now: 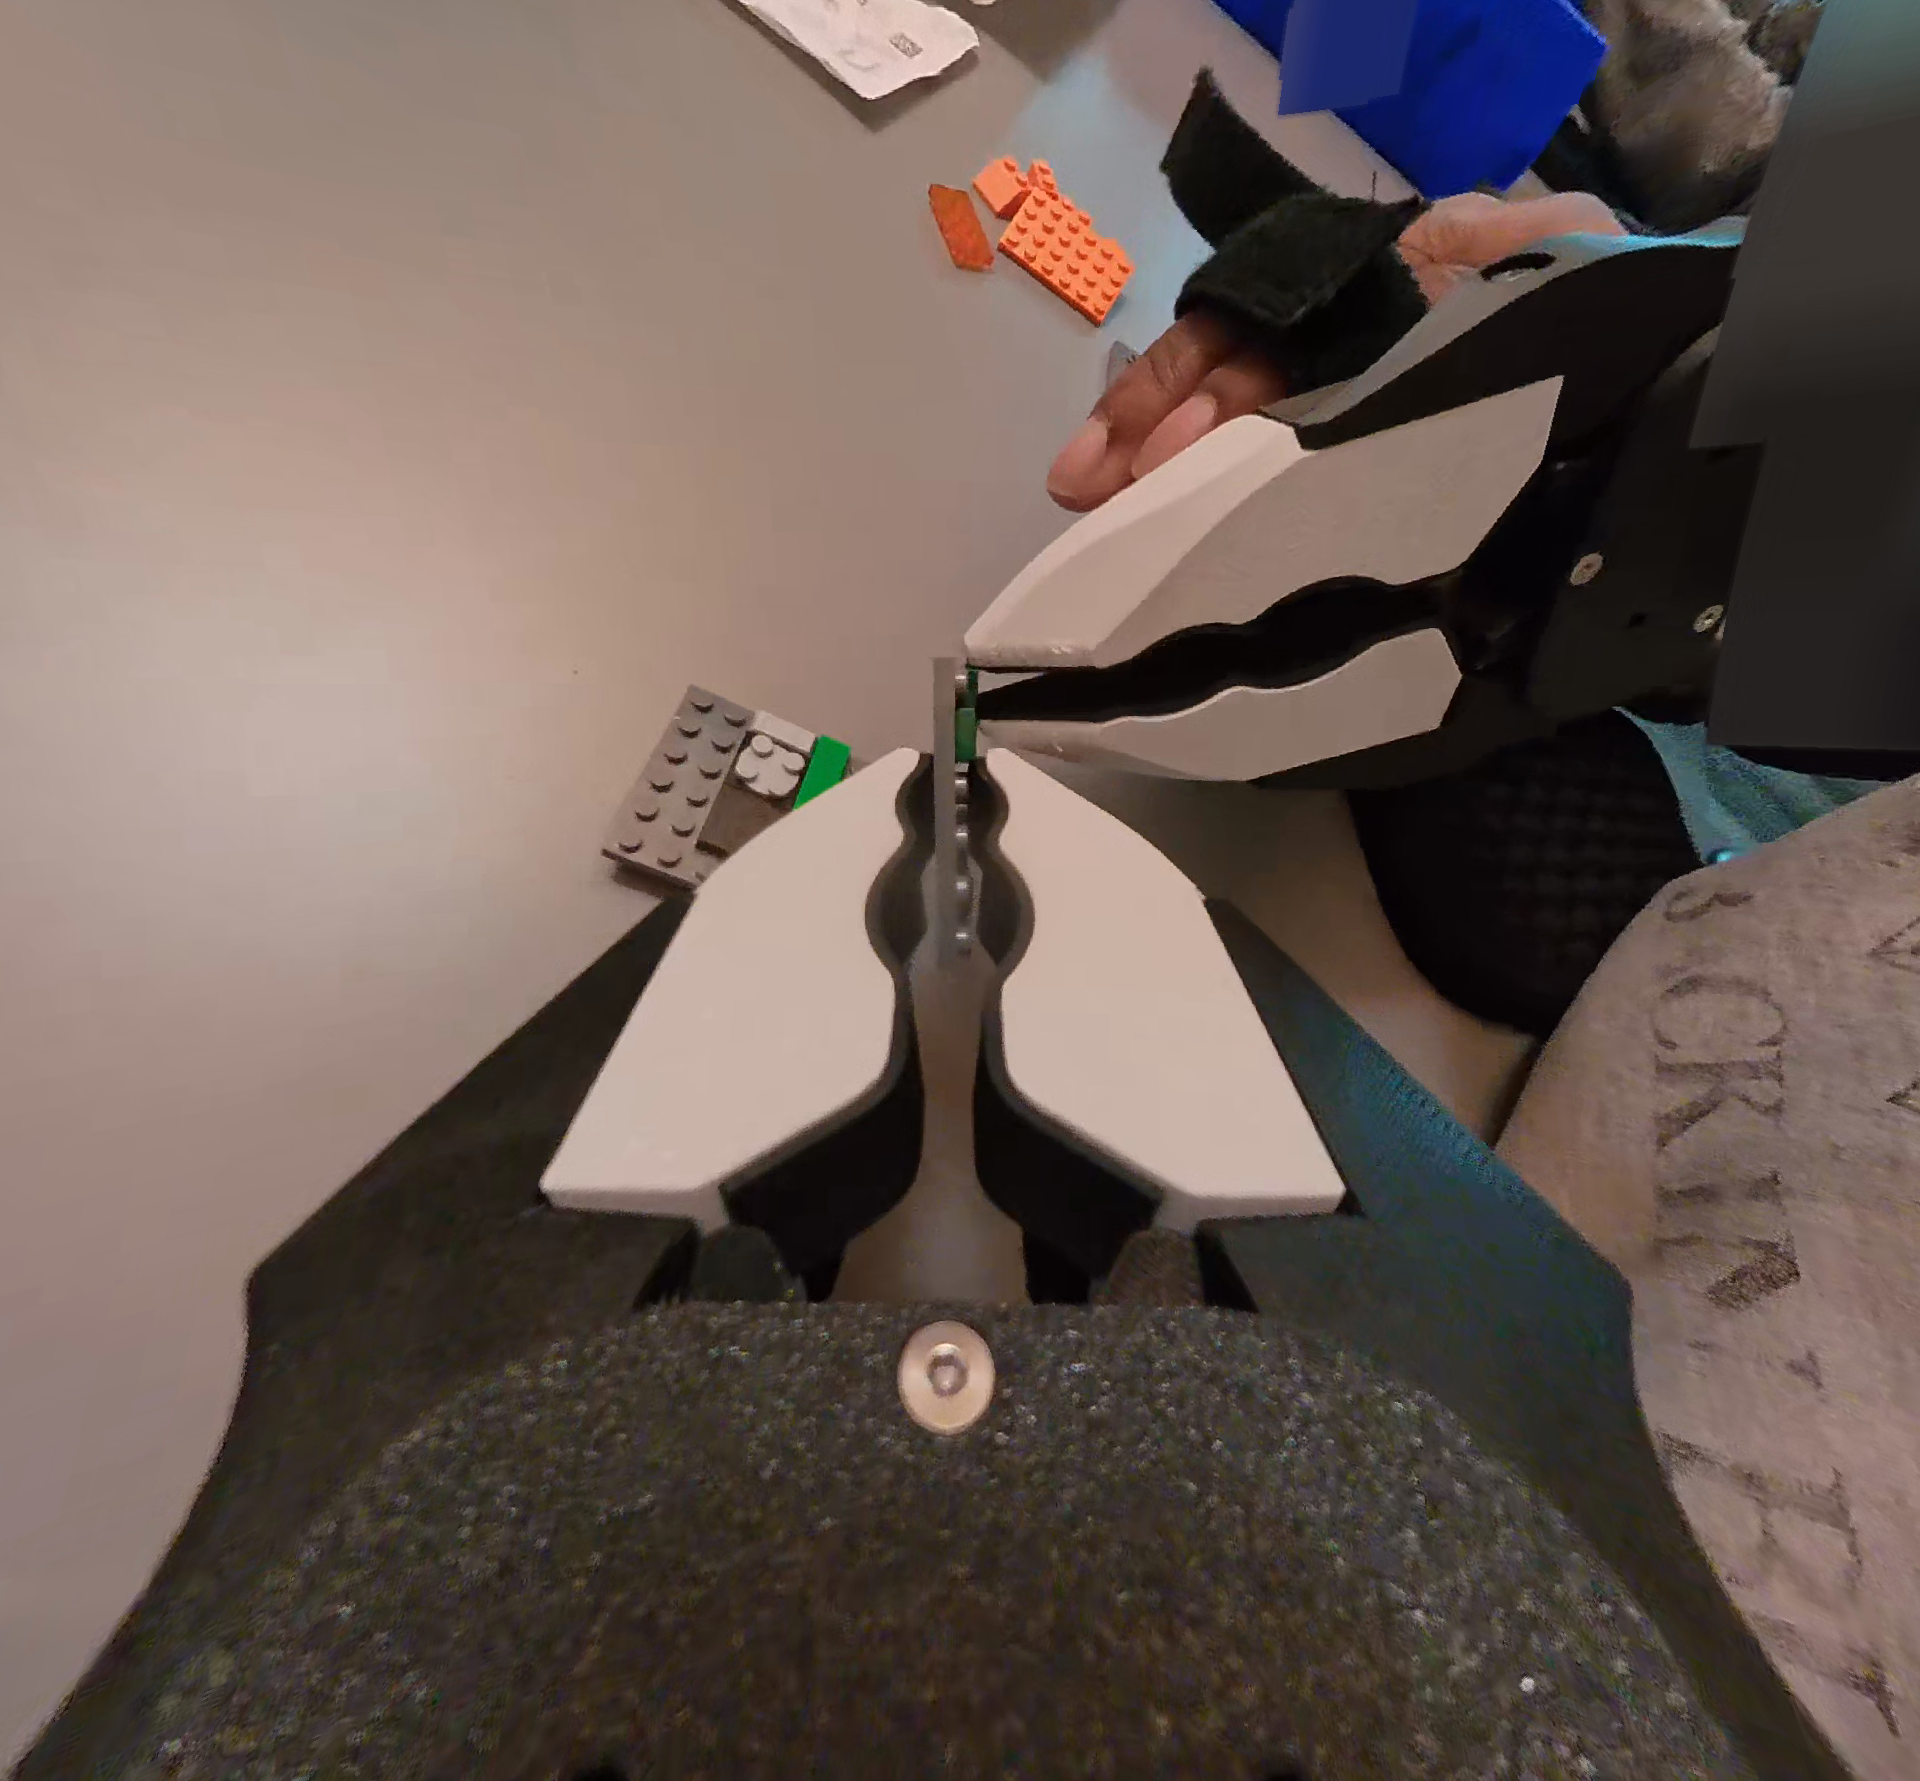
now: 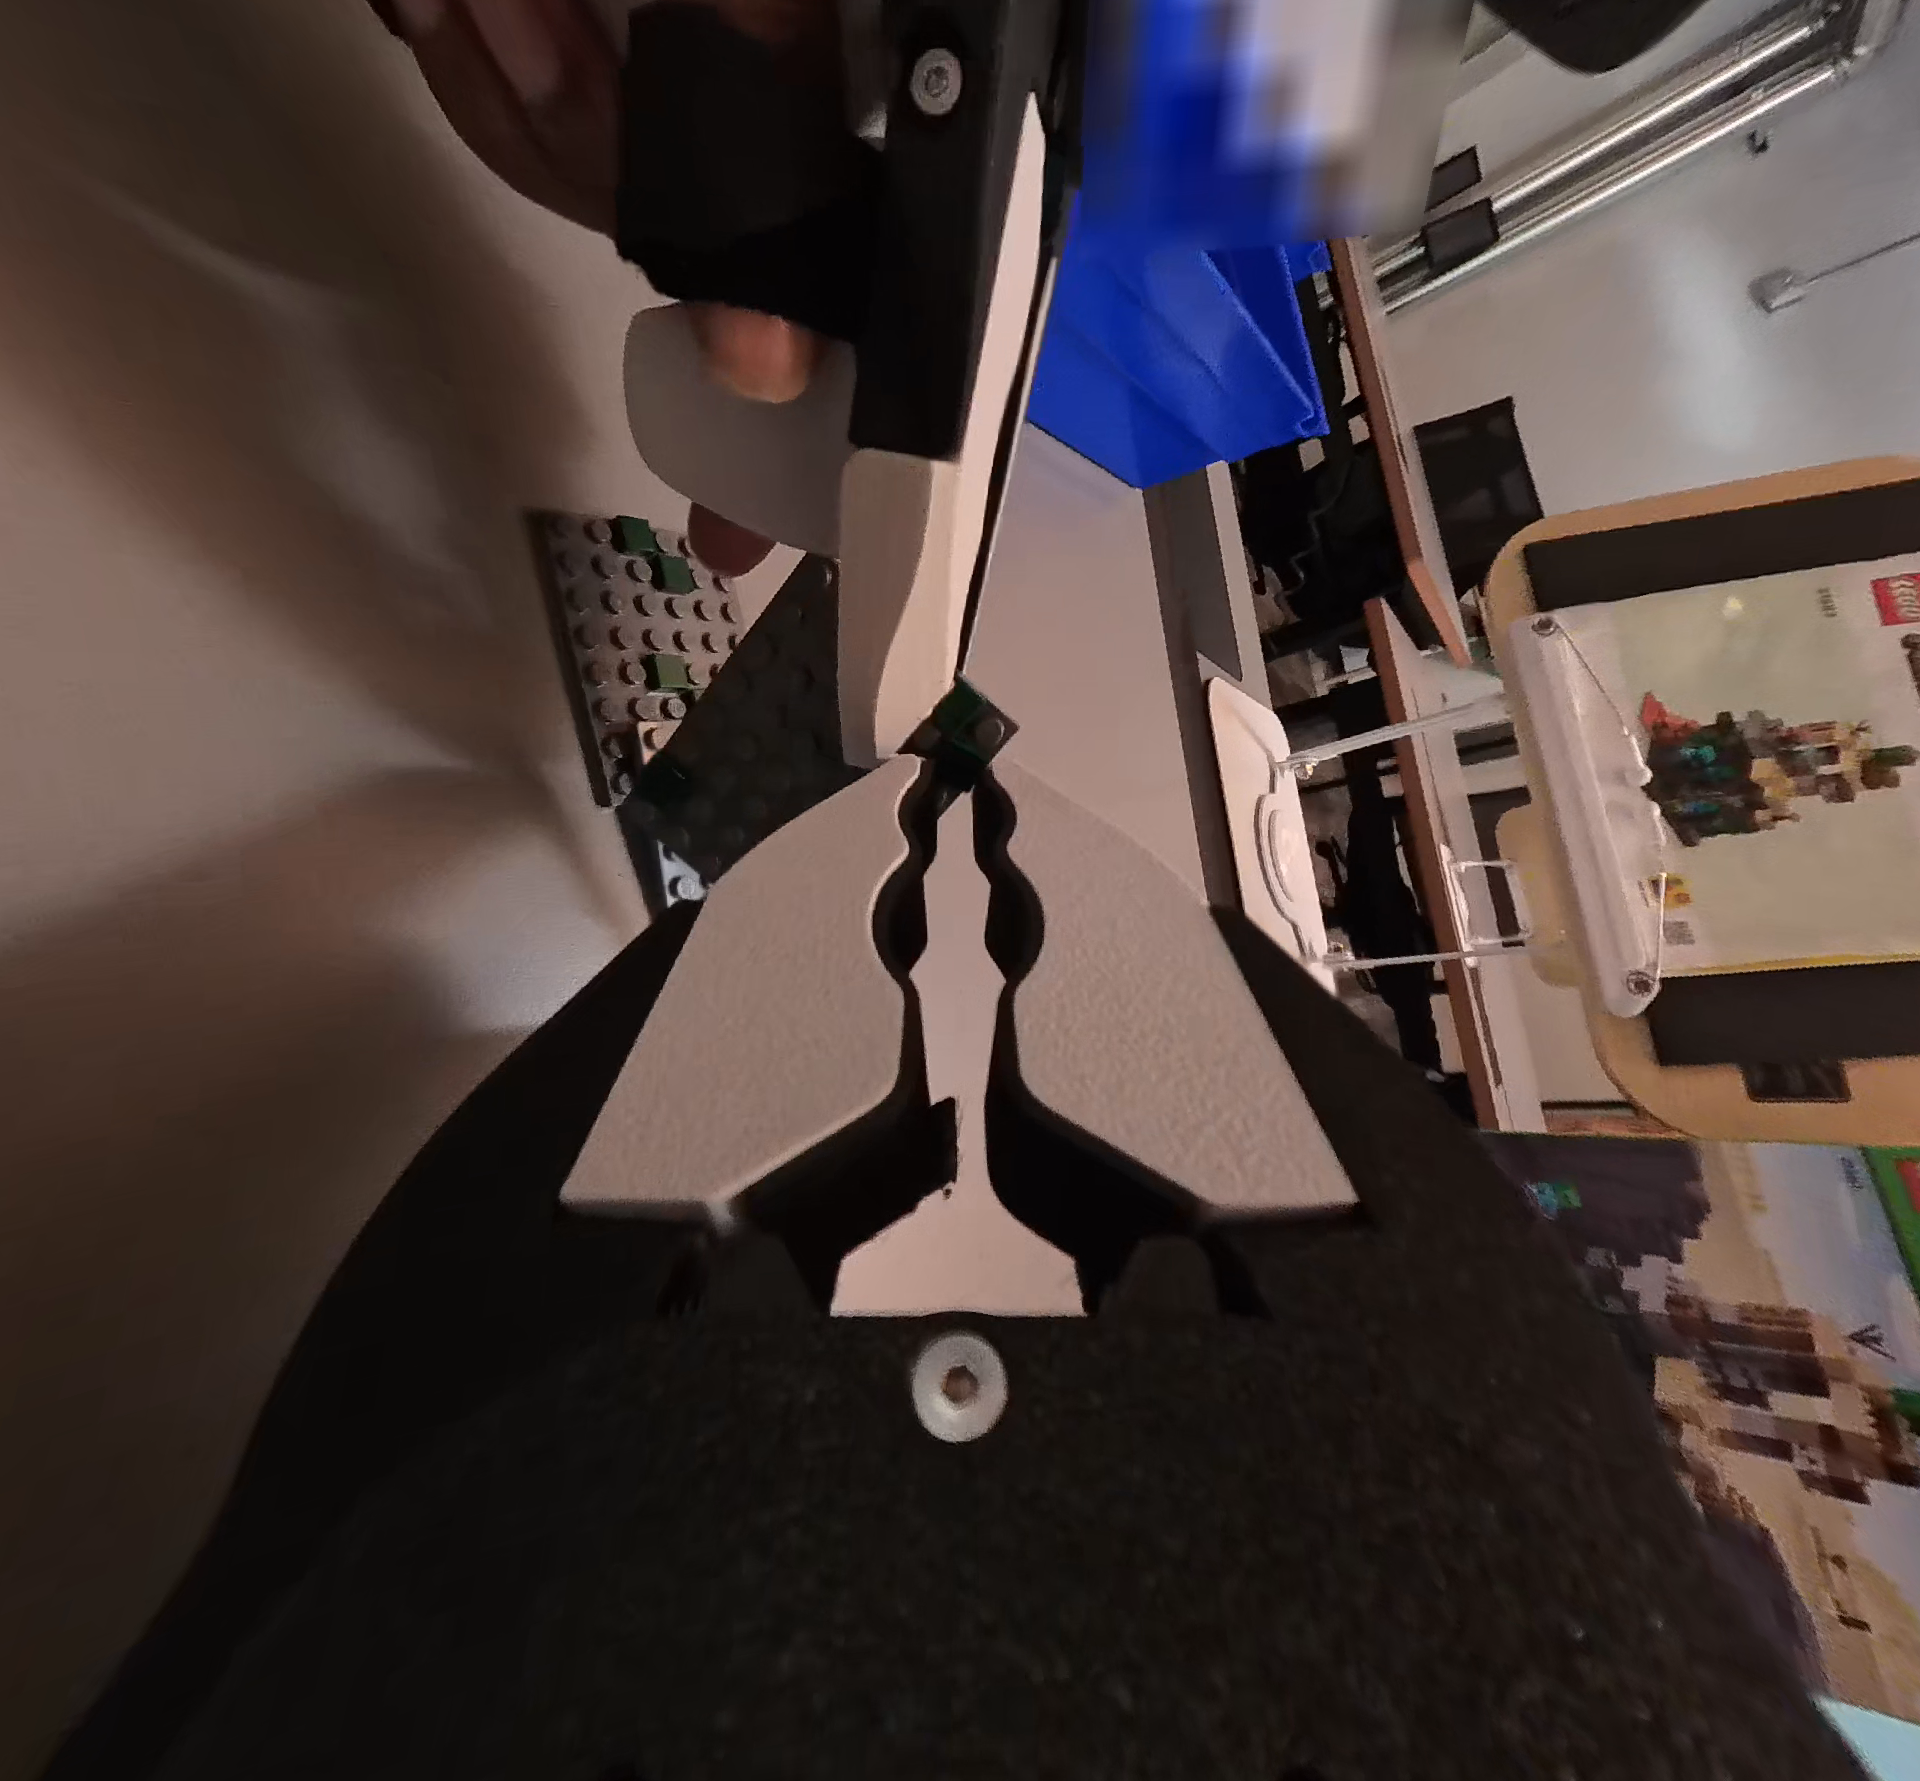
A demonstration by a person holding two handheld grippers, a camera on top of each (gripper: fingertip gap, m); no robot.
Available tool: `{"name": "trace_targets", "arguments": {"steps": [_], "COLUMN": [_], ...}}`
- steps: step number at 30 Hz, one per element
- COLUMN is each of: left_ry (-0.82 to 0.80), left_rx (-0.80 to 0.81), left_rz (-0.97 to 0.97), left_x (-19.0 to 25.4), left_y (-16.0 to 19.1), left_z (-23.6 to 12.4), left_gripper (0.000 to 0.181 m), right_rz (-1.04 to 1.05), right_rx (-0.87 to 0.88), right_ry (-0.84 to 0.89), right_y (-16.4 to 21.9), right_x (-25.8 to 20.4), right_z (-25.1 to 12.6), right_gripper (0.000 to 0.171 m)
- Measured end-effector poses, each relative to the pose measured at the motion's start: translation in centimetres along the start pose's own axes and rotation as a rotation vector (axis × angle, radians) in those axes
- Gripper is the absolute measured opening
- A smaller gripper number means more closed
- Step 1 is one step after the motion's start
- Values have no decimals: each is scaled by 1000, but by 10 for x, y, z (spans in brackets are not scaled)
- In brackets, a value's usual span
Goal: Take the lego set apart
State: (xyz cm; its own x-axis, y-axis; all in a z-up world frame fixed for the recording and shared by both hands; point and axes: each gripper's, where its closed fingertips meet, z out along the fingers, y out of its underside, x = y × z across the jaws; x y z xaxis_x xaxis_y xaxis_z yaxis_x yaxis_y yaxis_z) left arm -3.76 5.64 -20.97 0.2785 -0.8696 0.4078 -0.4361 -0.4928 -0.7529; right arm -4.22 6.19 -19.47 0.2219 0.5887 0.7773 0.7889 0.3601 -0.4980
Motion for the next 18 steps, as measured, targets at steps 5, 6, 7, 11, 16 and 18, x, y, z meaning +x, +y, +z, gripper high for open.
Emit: {"name": "trace_targets", "arguments": {"steps": [5, 6, 7, 11, 16, 18], "left_ry": [-51, -54, -56, -48, -59, -85], "left_rx": [18, 26, 35, 46, 32, 24], "left_rz": [-20, 6, 13, 12, 57, 78], "left_x": [-16, -12, -10, -7, 1, 1], "left_y": [-3, -7, -10, -13, -11, -11], "left_z": [-10, -11, -11, -10, -6, -4], "left_gripper": [5, 6, 5, 5, 5, 5], "right_rz": [34, 53, 77, 154, 142, 126], "right_rx": [110, 103, 90, 67, 55, 36], "right_ry": [9, 11, 4, -40, -44, -55], "right_y": [-21, -16, -11, -5, -4, -4], "right_x": [13, 16, 18, 17, 17, 14], "right_z": [-18, -16, -13, -4, -3, -3], "right_gripper": [0, 0, 0, 12, 12, 6]}}
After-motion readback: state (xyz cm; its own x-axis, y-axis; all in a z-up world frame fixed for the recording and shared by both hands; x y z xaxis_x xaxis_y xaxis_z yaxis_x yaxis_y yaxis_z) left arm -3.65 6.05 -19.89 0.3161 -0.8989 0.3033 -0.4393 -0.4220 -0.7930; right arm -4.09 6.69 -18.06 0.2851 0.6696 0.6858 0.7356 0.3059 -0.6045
